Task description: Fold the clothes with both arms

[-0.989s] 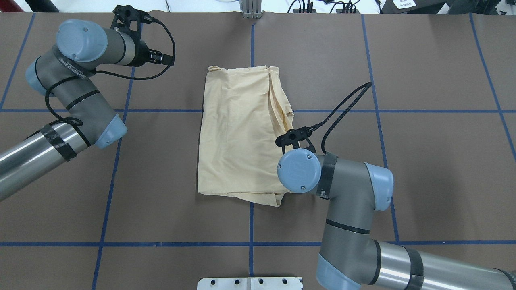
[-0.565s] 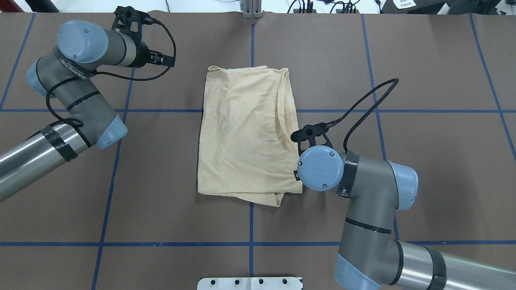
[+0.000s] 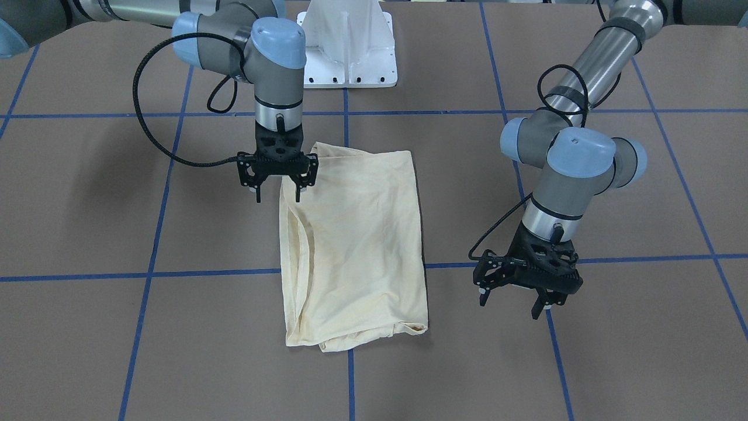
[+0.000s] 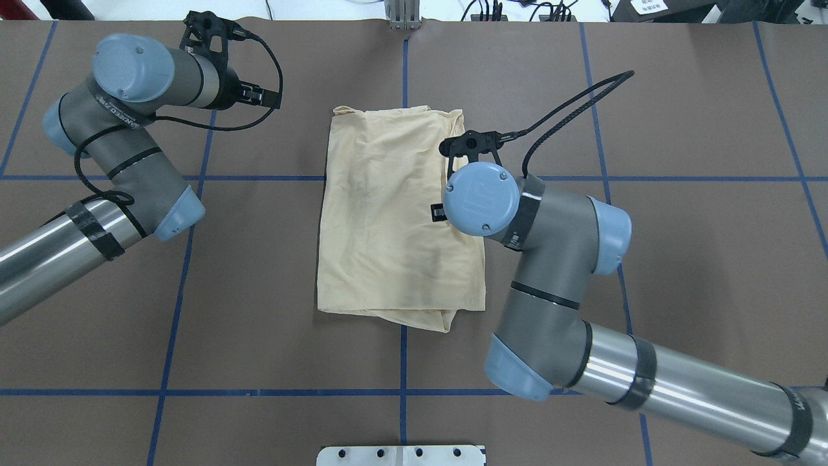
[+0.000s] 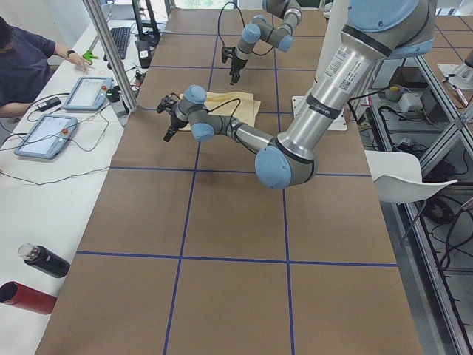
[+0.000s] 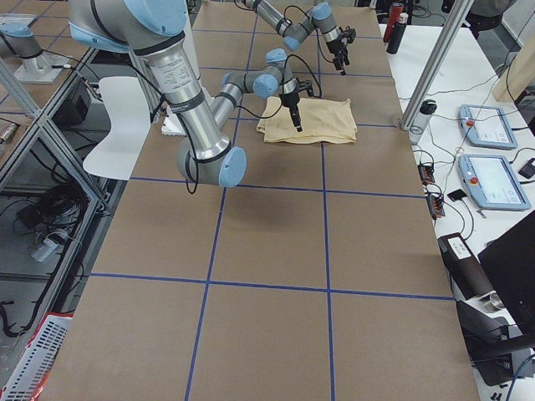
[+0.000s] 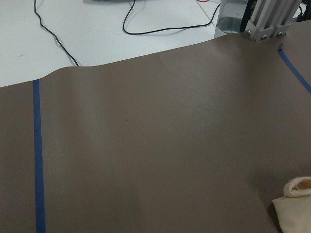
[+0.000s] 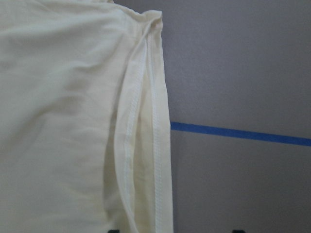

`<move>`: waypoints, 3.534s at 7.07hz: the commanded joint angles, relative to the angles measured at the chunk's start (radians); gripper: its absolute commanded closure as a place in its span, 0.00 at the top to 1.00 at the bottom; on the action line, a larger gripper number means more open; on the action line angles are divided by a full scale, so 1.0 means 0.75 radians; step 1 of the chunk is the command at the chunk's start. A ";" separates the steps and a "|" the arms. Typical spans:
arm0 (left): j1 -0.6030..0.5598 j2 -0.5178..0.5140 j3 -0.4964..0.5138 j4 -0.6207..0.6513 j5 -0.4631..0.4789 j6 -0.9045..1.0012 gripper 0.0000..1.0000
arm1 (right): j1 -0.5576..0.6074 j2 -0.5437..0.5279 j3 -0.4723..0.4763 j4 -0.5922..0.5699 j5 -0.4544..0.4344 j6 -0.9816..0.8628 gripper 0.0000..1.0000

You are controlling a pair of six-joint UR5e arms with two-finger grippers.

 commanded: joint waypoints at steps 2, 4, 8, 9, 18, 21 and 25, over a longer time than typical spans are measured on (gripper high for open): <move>0.001 0.006 -0.002 -0.008 0.000 -0.008 1.00 | 0.063 0.134 -0.330 0.165 0.002 0.001 0.85; 0.008 0.006 0.000 -0.010 0.000 -0.037 1.00 | 0.063 0.136 -0.377 0.167 0.002 0.003 0.85; 0.008 0.006 -0.002 -0.010 0.000 -0.037 1.00 | 0.063 0.122 -0.377 0.088 0.046 -0.033 0.84; 0.008 0.006 0.000 -0.010 0.000 -0.037 1.00 | 0.080 0.108 -0.367 0.037 0.049 -0.137 0.84; 0.244 0.214 -0.543 0.006 0.016 -0.527 1.00 | 0.200 -0.274 0.293 0.303 0.272 0.064 1.00; 0.487 0.397 -0.689 0.010 0.136 -0.747 1.00 | 0.201 -0.363 0.343 0.310 0.278 0.120 1.00; 0.645 0.368 -0.677 0.252 0.211 -0.871 0.75 | 0.186 -0.369 0.339 0.310 0.266 0.130 1.00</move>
